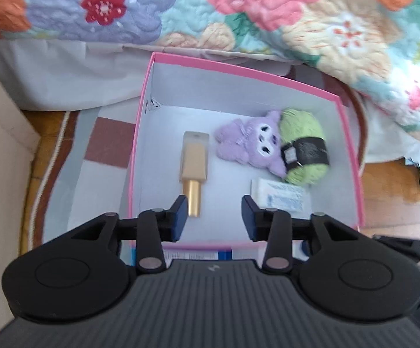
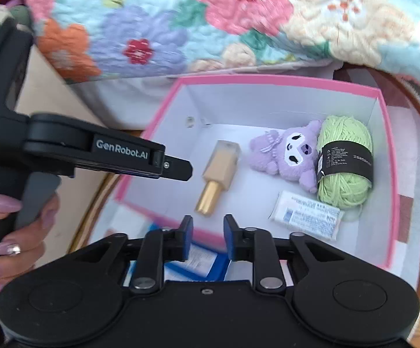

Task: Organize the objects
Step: 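Move the right gripper out of the box toward the orange sponge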

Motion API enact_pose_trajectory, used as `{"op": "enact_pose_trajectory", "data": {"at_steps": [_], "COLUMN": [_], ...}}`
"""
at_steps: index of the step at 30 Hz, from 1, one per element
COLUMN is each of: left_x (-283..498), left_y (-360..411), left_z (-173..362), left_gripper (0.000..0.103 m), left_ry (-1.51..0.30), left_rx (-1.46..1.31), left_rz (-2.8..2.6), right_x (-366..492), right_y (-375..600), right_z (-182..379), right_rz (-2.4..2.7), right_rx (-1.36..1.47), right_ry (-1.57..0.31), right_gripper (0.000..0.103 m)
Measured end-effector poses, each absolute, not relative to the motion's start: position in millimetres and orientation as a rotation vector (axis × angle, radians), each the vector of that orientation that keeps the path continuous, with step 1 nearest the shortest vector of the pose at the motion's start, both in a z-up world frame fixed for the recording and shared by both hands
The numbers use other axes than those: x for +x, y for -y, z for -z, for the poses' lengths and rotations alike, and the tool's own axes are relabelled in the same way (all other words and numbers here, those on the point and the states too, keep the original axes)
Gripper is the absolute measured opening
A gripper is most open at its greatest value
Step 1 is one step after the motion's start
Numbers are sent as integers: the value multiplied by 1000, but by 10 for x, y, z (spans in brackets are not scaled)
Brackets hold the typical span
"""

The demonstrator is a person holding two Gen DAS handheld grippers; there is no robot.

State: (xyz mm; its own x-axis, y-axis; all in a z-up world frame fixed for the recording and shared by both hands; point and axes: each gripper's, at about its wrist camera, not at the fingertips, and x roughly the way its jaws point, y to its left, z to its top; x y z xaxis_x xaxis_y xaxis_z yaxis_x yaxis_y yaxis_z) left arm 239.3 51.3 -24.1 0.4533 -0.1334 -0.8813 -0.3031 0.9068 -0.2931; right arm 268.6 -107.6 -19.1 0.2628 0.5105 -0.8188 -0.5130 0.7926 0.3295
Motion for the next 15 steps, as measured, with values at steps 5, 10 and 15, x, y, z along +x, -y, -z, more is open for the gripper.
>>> {"op": "enact_pose_trajectory", "data": {"at_steps": [5, 10, 15], "left_x": [2017, 1586, 1227], "left_y": [-268, -40, 171], "left_z": [-134, -465, -590], "left_gripper": [49, 60, 63], "left_ry": [-1145, -1135, -1144], "left_rx": [-350, -279, -252], "left_rz": [-93, -51, 5], "right_x": [2356, 1969, 1674], "right_y": [1281, 1588, 1900], "right_z": [-372, -829, -1054], "right_rz": [-736, -779, -822], "right_rx": [-77, -111, -101], "right_ry": [-1103, -1079, -1061], "right_gripper": [38, 48, 54]}}
